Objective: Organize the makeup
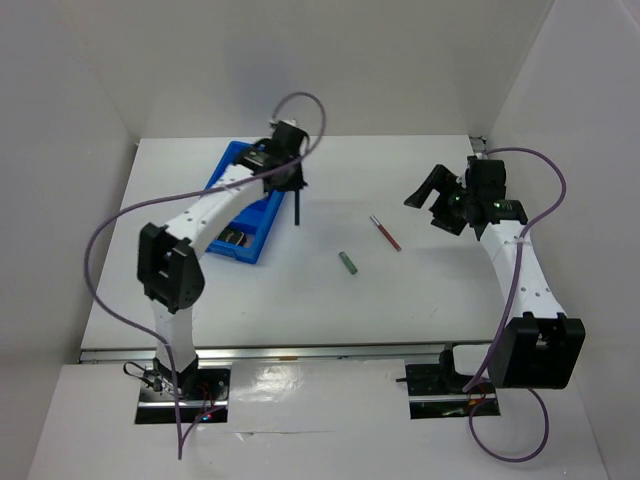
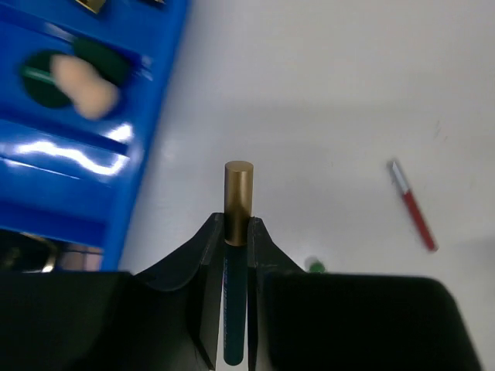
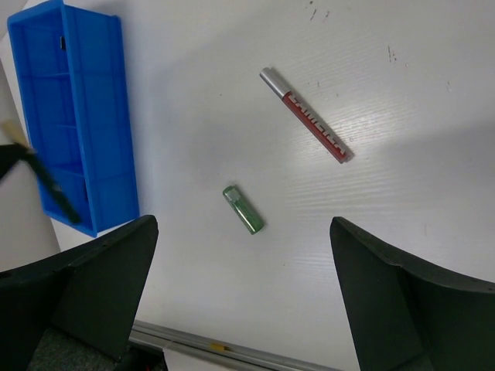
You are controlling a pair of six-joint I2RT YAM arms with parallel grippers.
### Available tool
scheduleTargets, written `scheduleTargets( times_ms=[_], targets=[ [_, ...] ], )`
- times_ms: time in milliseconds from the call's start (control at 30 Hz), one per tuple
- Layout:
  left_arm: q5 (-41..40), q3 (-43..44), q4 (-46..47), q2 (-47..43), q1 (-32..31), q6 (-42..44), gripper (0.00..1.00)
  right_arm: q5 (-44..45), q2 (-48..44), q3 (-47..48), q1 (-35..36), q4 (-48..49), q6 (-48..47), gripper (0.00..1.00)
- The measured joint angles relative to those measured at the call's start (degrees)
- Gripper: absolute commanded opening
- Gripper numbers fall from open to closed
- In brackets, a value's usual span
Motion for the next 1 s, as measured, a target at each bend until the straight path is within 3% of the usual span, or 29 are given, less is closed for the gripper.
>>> scheduleTargets(
  times_ms=[167,500,1000],
  targets=[
    [-1.3,-3.6,1.8,-9.9,10.7,-5.2,0.00,-0.5,0.0,-0.3,0.0,0.2,0.0,1.00],
    [0.2,-25.2,6.6,-14.4,19.6,-22.9,0.00,-1.2,0.0,-0.9,0.0,0.4,0.0,1.00],
    [-2.8,-30.3,14.4,-14.7,25.6,-36.8,0.00,-1.4,0.1,-0.9,0.0,0.4,0.0,1.00]
  ],
)
